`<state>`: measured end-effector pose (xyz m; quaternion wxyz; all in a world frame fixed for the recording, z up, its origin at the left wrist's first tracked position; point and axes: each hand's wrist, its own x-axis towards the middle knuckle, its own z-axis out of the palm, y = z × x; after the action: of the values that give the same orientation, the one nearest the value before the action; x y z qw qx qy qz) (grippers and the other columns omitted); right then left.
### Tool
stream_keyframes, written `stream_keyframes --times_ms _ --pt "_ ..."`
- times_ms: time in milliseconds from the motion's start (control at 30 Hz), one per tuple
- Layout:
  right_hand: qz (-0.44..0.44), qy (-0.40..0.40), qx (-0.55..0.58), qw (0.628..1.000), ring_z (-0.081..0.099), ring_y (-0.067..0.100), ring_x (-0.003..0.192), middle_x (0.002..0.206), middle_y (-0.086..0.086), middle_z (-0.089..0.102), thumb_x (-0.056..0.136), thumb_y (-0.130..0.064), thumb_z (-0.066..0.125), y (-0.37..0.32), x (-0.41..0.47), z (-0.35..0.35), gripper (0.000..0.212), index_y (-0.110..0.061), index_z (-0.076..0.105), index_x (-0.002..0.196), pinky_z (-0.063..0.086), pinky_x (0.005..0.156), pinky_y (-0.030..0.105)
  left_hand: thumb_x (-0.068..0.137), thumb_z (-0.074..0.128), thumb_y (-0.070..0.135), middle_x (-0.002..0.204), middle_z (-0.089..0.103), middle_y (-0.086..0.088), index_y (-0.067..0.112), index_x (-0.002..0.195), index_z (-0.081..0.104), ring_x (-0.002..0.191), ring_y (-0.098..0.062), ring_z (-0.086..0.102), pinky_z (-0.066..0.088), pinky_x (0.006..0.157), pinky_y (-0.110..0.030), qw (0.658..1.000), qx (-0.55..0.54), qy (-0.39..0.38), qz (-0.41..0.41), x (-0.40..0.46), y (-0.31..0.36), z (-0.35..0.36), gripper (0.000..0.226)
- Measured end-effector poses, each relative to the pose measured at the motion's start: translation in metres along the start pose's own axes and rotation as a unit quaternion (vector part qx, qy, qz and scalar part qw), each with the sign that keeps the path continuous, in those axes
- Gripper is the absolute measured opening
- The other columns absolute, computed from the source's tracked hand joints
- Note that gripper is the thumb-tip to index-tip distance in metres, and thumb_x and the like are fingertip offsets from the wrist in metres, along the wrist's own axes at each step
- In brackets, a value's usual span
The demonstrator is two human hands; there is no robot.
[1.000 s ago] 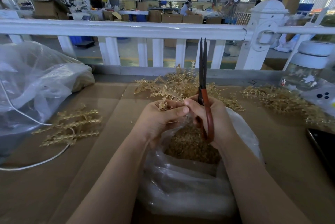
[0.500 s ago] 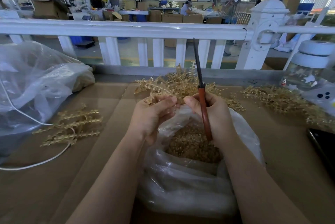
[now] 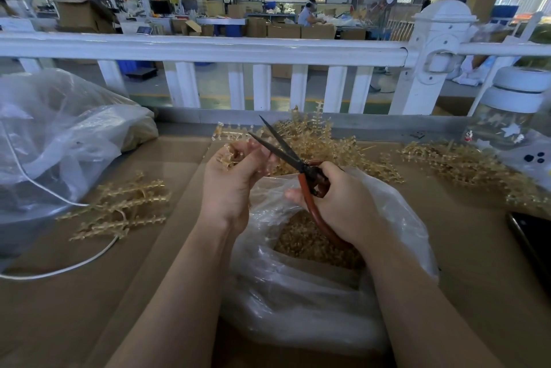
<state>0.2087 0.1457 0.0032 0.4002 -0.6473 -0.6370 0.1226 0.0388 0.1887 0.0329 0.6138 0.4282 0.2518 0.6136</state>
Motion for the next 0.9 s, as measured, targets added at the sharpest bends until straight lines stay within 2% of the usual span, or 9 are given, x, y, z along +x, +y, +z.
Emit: stream_keyframes --times_ms 167,267,433,600,800,900 --pt "-0.005 0.002 -0.008 1.000 0.062 -0.002 0.094 0.103 -0.022 0.067 0.061 -0.090 0.057 -0.0006 -0.0002 0.0008 0.069 -0.038 0.061 0.107 0.049 0.072 0.018 0.083 0.066 -0.008 0.076 0.065 -0.005 0.008 0.079 0.060 0.075 -0.017 0.064 0.055 0.077 -0.027 0.998 0.041 -0.023 0.033 0.0000 -0.0030 -0.0018 0.018" --pt "-0.004 0.009 -0.020 1.000 0.059 -0.007 0.088 0.095 -0.025 0.066 0.059 -0.091 0.056 -0.0018 -0.0005 0.0003 0.069 -0.040 0.061 0.106 0.043 0.066 0.013 0.086 0.064 -0.009 0.081 0.065 -0.008 0.006 0.083 0.064 0.080 -0.019 0.063 0.054 0.078 -0.027 0.997 0.057 -0.032 0.044 0.0003 -0.0046 -0.0029 0.016" --pt "-0.006 0.017 -0.043 0.999 0.054 -0.014 0.075 0.082 -0.031 0.060 0.062 -0.088 0.061 -0.0033 -0.0004 0.0003 0.059 -0.043 0.062 0.100 0.035 0.057 0.007 0.086 0.063 -0.007 0.073 0.066 -0.007 0.004 0.085 0.063 0.072 -0.019 0.062 0.053 0.080 -0.029 0.995 0.071 -0.045 0.056 0.0016 -0.0057 -0.0048 0.011" --pt "-0.005 0.011 -0.039 0.999 0.054 -0.016 0.075 0.081 -0.031 0.060 0.064 -0.084 0.064 -0.0027 -0.0009 -0.0001 0.058 -0.040 0.065 0.102 0.036 0.053 0.005 0.088 0.061 -0.007 0.074 0.063 -0.012 -0.001 0.088 0.062 0.076 -0.024 0.059 0.049 0.085 -0.036 0.994 0.081 -0.051 0.061 0.0024 -0.0057 -0.0061 0.006" --pt "-0.009 0.017 -0.043 0.999 0.055 -0.016 0.078 0.084 -0.030 0.061 0.063 -0.084 0.065 -0.0038 -0.0015 -0.0019 0.066 -0.037 0.069 0.109 0.037 0.055 0.003 0.087 0.063 -0.006 0.073 0.063 -0.014 0.002 0.086 0.063 0.077 -0.026 0.059 0.050 0.087 -0.038 0.992 0.093 -0.051 0.067 0.0028 -0.0042 -0.0060 0.008" --pt "-0.017 0.022 -0.055 0.998 0.055 -0.014 0.077 0.084 -0.027 0.063 0.062 -0.086 0.062 -0.0048 -0.0019 -0.0033 0.071 -0.035 0.070 0.111 0.037 0.055 0.004 0.086 0.062 -0.010 0.074 0.063 -0.013 0.007 0.077 0.063 0.077 -0.025 0.060 0.051 0.087 -0.037 0.993 0.086 -0.046 0.066 0.0037 -0.0028 -0.0067 0.019"
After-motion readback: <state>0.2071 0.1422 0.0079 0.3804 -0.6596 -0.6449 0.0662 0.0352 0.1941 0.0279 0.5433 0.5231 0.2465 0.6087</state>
